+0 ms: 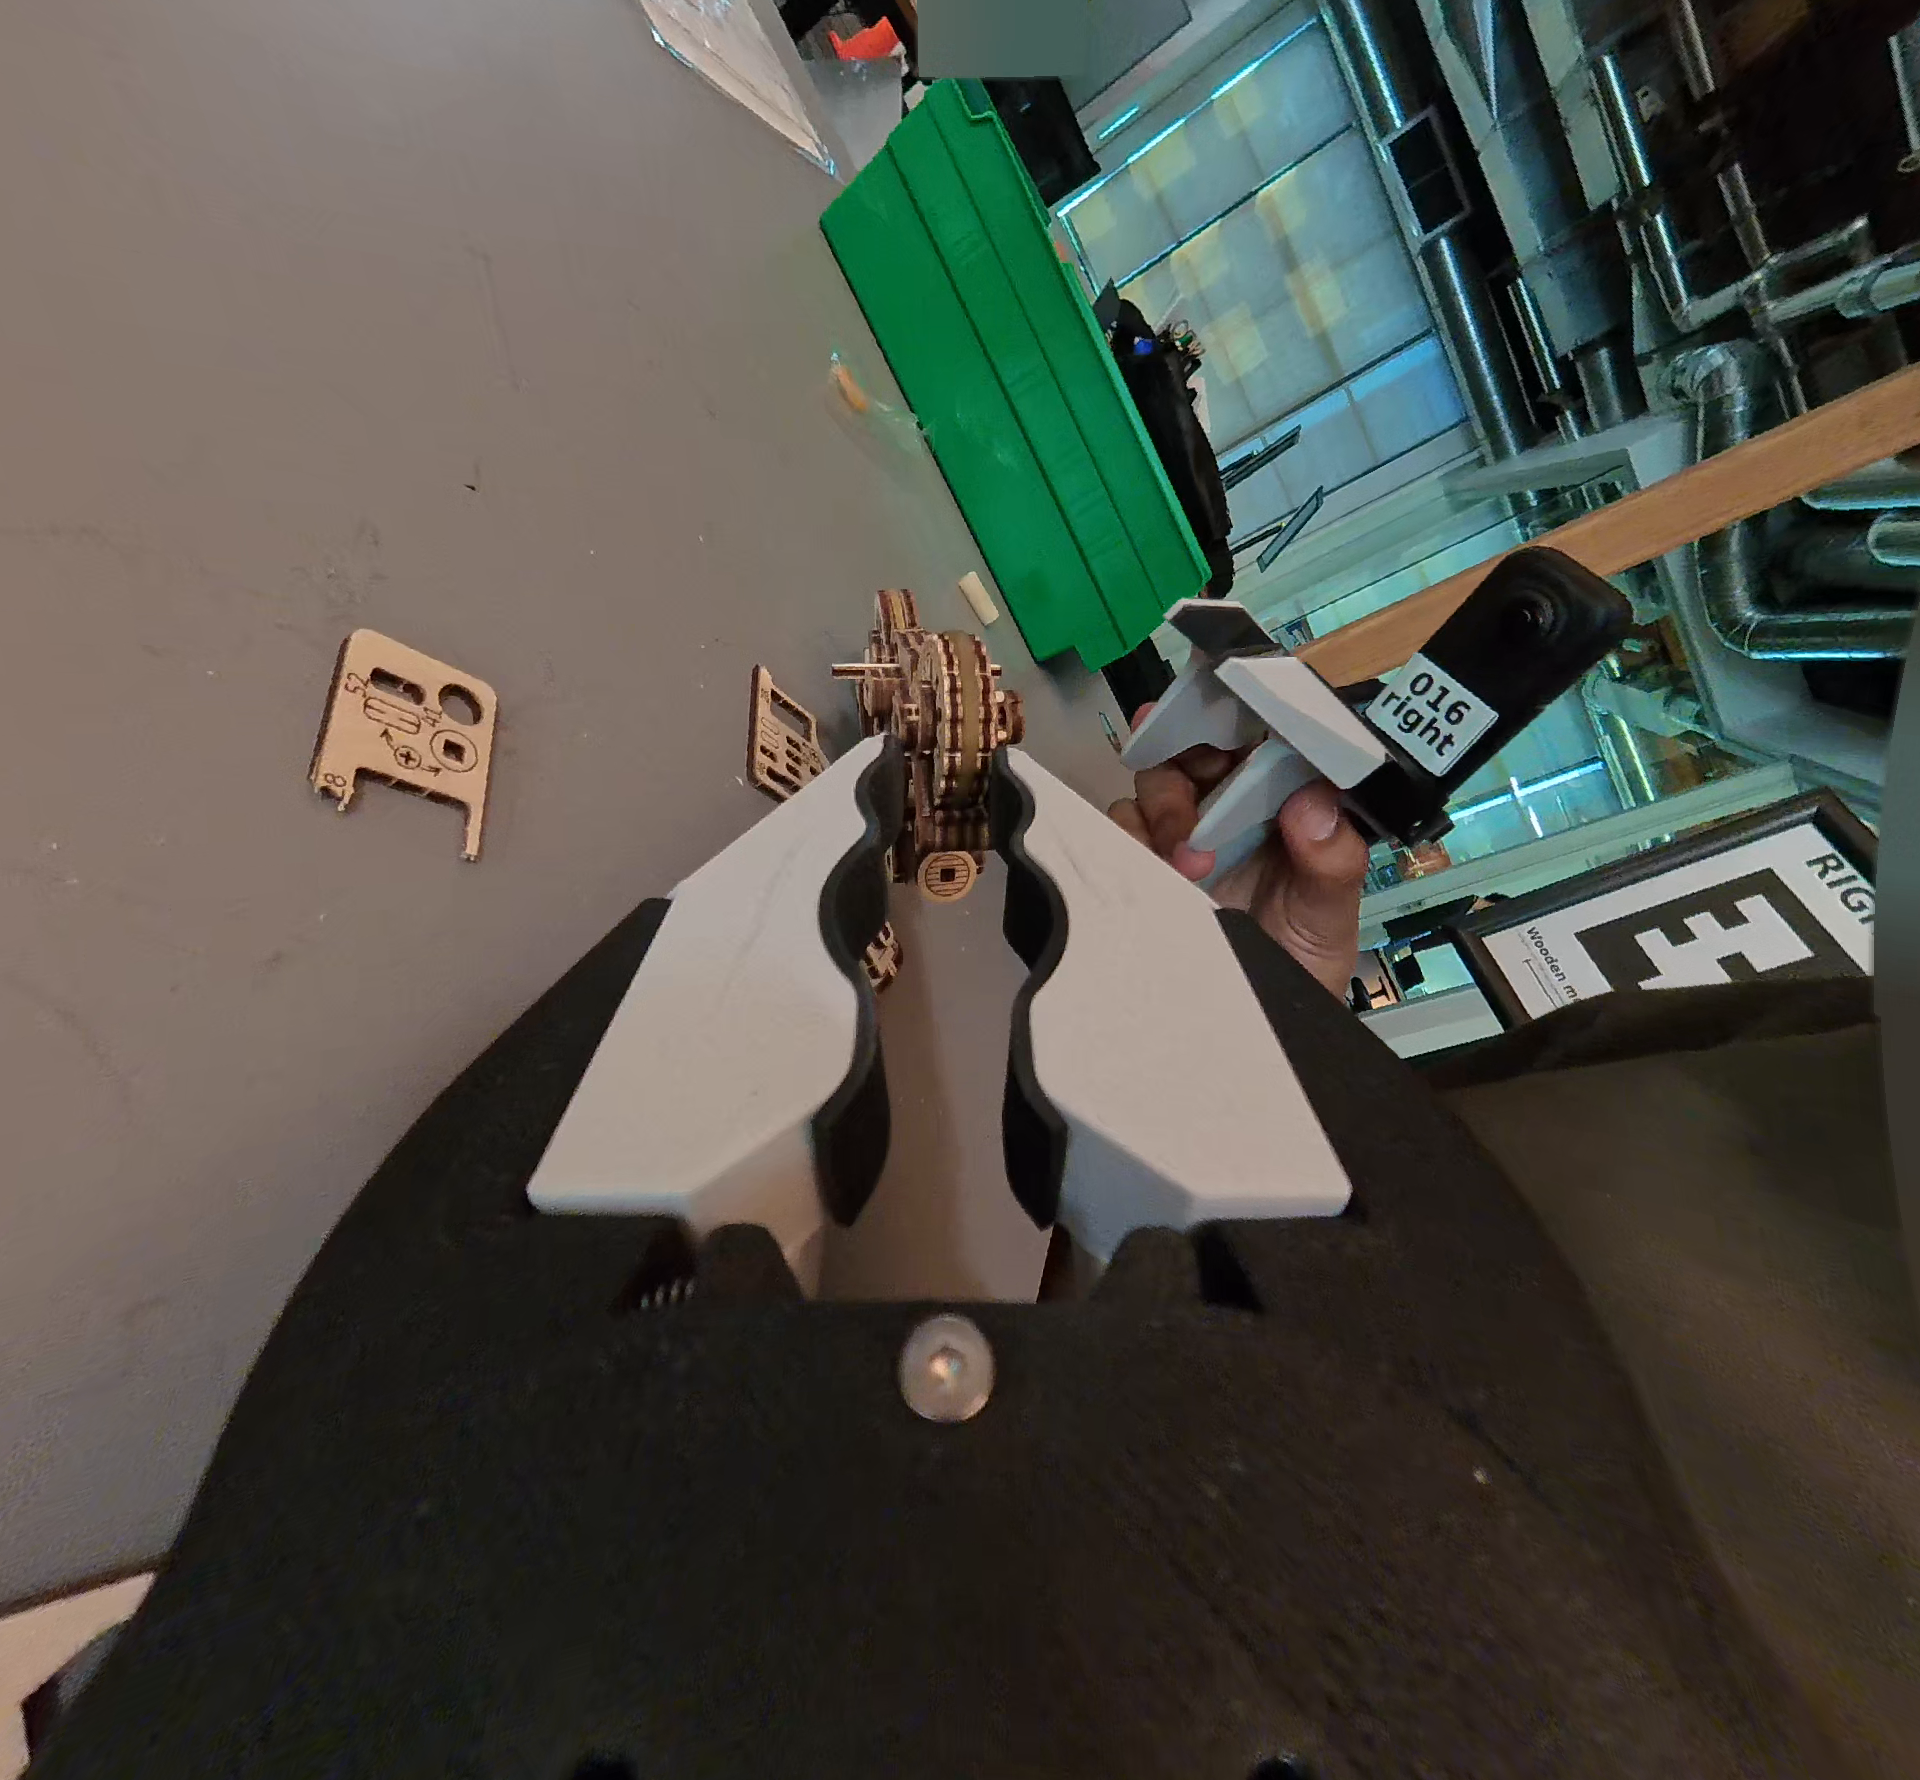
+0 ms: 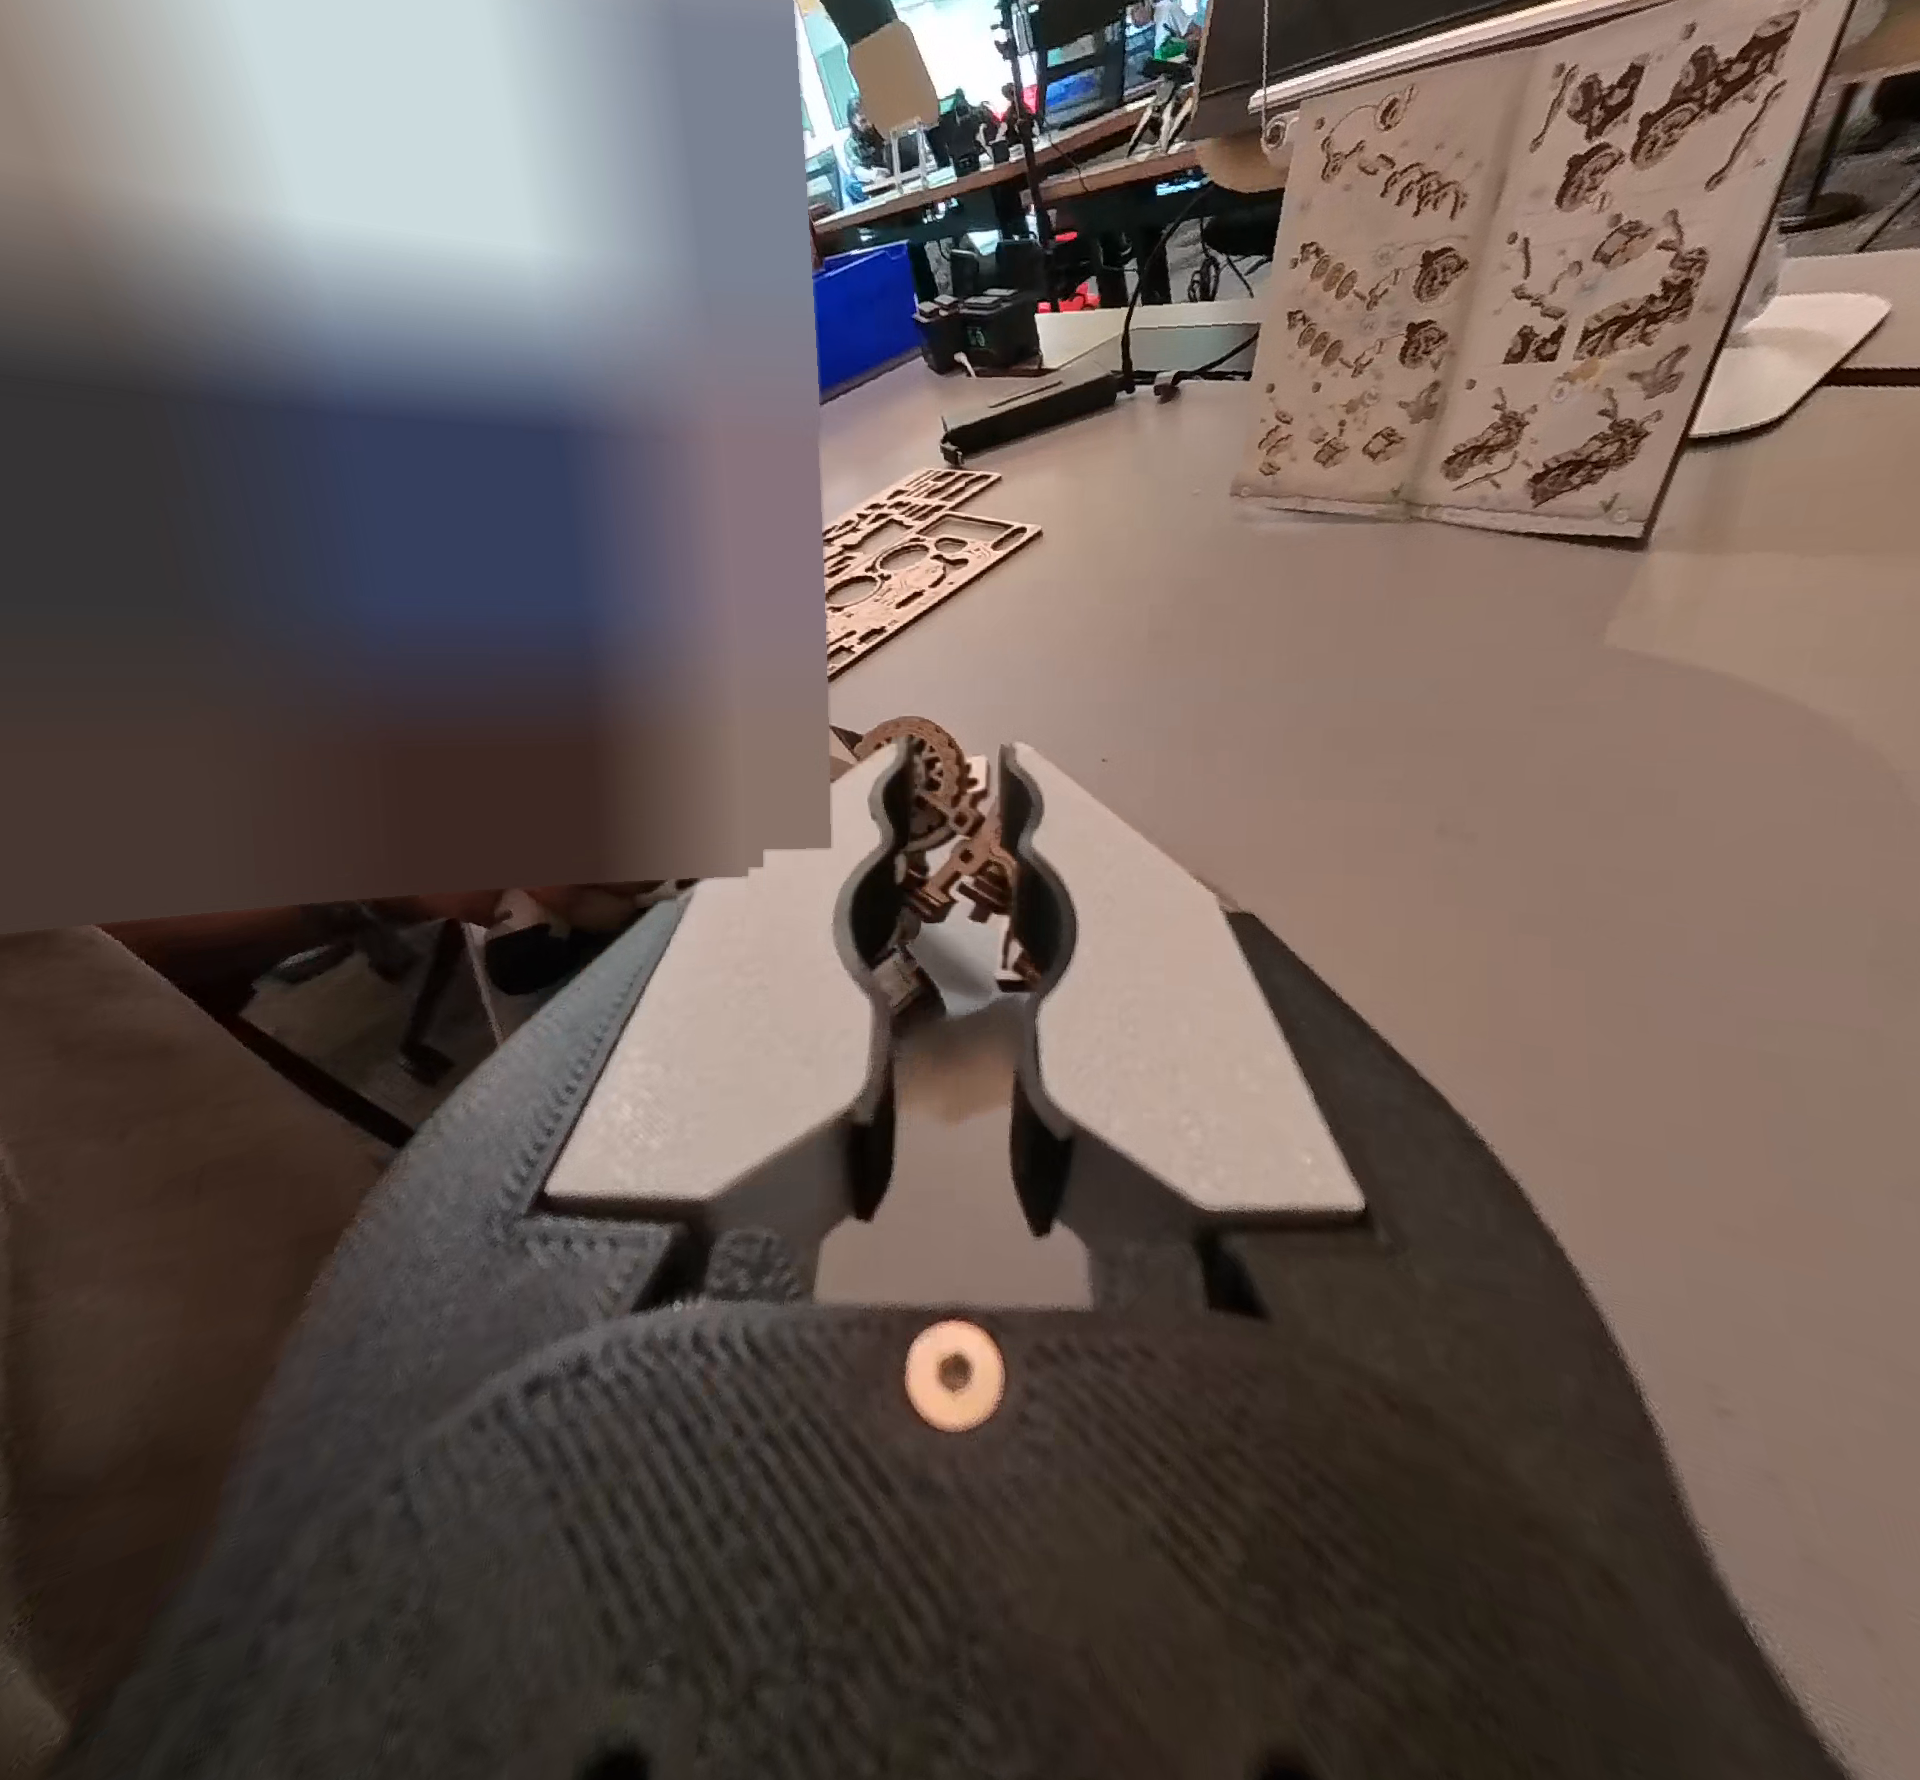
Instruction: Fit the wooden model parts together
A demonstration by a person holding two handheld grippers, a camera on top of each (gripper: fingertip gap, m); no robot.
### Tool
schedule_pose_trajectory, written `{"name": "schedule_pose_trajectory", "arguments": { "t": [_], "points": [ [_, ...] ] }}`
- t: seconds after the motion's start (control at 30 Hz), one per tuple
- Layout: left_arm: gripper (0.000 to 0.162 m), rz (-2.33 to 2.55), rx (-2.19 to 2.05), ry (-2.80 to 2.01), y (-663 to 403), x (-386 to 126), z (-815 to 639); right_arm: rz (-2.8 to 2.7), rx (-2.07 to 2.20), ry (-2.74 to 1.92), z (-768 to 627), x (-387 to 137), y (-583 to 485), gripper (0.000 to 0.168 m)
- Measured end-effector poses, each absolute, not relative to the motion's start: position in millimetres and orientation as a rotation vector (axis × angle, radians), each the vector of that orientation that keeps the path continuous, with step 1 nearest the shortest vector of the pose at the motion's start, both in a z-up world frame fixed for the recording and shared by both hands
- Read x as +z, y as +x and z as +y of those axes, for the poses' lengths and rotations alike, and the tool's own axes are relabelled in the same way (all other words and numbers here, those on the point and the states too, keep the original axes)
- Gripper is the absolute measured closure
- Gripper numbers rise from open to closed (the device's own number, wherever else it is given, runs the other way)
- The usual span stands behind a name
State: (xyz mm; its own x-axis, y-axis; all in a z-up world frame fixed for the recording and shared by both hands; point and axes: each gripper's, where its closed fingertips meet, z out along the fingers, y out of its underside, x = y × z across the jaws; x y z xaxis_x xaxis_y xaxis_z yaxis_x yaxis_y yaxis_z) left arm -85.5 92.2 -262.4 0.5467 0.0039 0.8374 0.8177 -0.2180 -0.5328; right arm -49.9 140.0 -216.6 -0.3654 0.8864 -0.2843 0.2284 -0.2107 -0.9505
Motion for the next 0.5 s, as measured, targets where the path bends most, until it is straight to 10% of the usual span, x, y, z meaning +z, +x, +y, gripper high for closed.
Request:
{"name": "schedule_pose_trajectory", "arguments": {
  "t": [0.03,0.5],
  "points": [
    [0.15,-0.707,-0.877,-1.627,-85.3,-262.4,92.1,-1.521,1.628,-1.326,139.7,-216.0,-49.3,0.155],
    [0.15,-0.689,-0.863,-1.635,-83.0,-262.2,91.0,-1.549,1.631,-1.295,132.0,-213.7,-45.3,0.157]
  ]
}}
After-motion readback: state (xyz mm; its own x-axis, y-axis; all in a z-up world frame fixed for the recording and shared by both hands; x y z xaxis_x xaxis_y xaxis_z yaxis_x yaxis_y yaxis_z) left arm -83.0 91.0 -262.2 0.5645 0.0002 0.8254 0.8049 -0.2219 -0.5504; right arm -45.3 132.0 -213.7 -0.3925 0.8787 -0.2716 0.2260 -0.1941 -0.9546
